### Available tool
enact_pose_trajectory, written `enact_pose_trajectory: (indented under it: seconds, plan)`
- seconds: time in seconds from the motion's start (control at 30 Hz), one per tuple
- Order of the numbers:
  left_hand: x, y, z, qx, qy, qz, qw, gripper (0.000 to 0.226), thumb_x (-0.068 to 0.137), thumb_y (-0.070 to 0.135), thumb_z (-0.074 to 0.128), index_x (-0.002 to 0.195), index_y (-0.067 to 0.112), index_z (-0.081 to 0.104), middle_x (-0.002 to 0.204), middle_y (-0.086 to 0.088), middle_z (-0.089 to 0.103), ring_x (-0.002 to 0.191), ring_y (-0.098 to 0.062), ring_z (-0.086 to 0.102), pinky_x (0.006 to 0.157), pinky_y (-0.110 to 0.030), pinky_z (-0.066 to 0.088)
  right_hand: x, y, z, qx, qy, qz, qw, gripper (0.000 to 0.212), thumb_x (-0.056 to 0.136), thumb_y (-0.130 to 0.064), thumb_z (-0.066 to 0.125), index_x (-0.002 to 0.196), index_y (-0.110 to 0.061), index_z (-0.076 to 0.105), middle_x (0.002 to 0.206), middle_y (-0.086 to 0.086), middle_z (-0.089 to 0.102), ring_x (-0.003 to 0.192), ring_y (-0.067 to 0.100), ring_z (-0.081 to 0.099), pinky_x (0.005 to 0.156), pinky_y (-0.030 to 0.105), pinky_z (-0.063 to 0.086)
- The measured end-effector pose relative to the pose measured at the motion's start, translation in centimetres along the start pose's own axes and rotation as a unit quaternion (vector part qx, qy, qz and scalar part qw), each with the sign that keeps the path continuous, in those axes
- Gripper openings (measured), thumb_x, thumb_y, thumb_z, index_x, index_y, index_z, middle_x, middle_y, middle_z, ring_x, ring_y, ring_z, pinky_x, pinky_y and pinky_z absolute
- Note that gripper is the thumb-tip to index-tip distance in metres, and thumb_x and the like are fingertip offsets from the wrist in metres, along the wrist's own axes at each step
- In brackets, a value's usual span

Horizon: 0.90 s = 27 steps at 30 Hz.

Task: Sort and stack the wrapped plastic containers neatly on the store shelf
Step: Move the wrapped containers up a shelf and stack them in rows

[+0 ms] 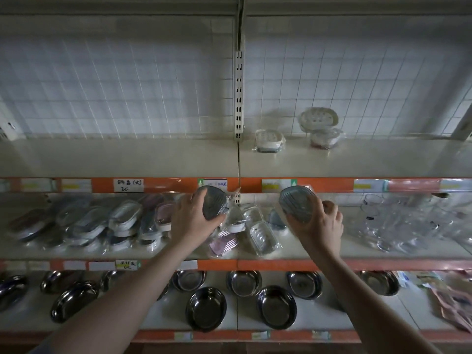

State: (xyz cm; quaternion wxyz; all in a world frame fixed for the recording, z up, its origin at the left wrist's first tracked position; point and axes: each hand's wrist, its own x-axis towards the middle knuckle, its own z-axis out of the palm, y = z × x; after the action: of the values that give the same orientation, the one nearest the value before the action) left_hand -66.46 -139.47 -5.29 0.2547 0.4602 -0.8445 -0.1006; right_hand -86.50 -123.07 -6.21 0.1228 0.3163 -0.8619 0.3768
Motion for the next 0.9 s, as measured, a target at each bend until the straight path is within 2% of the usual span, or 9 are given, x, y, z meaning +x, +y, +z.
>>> enact_pose_trajectory:
  seconds: [0.1, 0.2, 0.33, 0.47, 0.7, 0.9]
  plan:
    - [-0.8, 1.6, 2.4, -0.014, -0.015, -0.009, 1.000, 0.080, 0.077, 0.060, 0.063, 0.143, 0.030, 0.031, 0.140, -0.007, 0.040, 0.126, -0.029, 0.040, 0.098, -0.042, 0.041, -0.5, 3.0, 0.3, -0.002, -0.005, 0.010, 1.000, 0.064, 0.068, -0.044, 0.077, 0.122, -0.017, 0.055, 0.118, 0.019, 0.050, 0.105, 0.040, 0.045, 0.089, 0.050, 0.039]
    - [-1.3, 3.8, 5.6, -0.019, -0.036, -0.027, 0.999, 0.083, 0.076, 0.063, 0.061, 0.144, 0.032, 0.027, 0.143, -0.007, 0.038, 0.125, -0.029, 0.043, 0.094, -0.041, 0.045, -0.3, 6.9, 0.6, -0.011, -0.028, 0.026, 0.999, 0.063, 0.069, -0.041, 0.077, 0.122, -0.015, 0.055, 0.120, 0.020, 0.048, 0.106, 0.041, 0.044, 0.088, 0.051, 0.039]
    - [-1.8, 7.6, 10.6, -0.015, -0.063, -0.056, 0.996, 0.084, 0.076, 0.064, 0.060, 0.146, 0.033, 0.026, 0.145, -0.007, 0.036, 0.128, -0.027, 0.041, 0.099, -0.039, 0.040, 1.5, 12.9, 1.0, -0.020, -0.052, 0.045, 0.997, 0.062, 0.070, -0.038, 0.076, 0.122, -0.015, 0.055, 0.120, 0.022, 0.047, 0.108, 0.041, 0.043, 0.089, 0.051, 0.039]
    - [-1.8, 11.6, 15.9, -0.021, -0.079, -0.070, 0.994, 0.085, 0.076, 0.063, 0.061, 0.146, 0.030, 0.026, 0.145, -0.007, 0.035, 0.129, -0.028, 0.040, 0.101, -0.039, 0.040, 3.6, 18.5, 2.2, -0.027, -0.067, 0.036, 0.997, 0.064, 0.067, -0.043, 0.077, 0.122, -0.018, 0.055, 0.116, 0.020, 0.049, 0.104, 0.041, 0.046, 0.086, 0.051, 0.041]
    - [-1.8, 15.4, 24.4, -0.022, -0.102, -0.116, 0.988, 0.088, 0.073, 0.064, 0.064, 0.146, 0.031, 0.026, 0.141, -0.008, 0.037, 0.128, -0.028, 0.039, 0.102, -0.041, 0.040, 6.3, 25.1, 6.7, -0.047, -0.067, 0.009, 0.997, 0.068, 0.061, -0.058, 0.079, 0.111, -0.016, 0.060, 0.101, 0.019, 0.055, 0.089, 0.042, 0.052, 0.074, 0.049, 0.048]
    - [-1.4, 15.5, 30.8, -0.010, -0.113, -0.120, 0.986, 0.085, 0.075, 0.063, 0.062, 0.145, 0.028, 0.029, 0.139, -0.007, 0.042, 0.126, -0.026, 0.042, 0.101, -0.038, 0.039, 6.4, 28.7, 12.4, -0.048, -0.091, 0.026, 0.994, 0.066, 0.062, -0.055, 0.079, 0.107, -0.011, 0.061, 0.099, 0.021, 0.055, 0.088, 0.042, 0.053, 0.070, 0.049, 0.048]
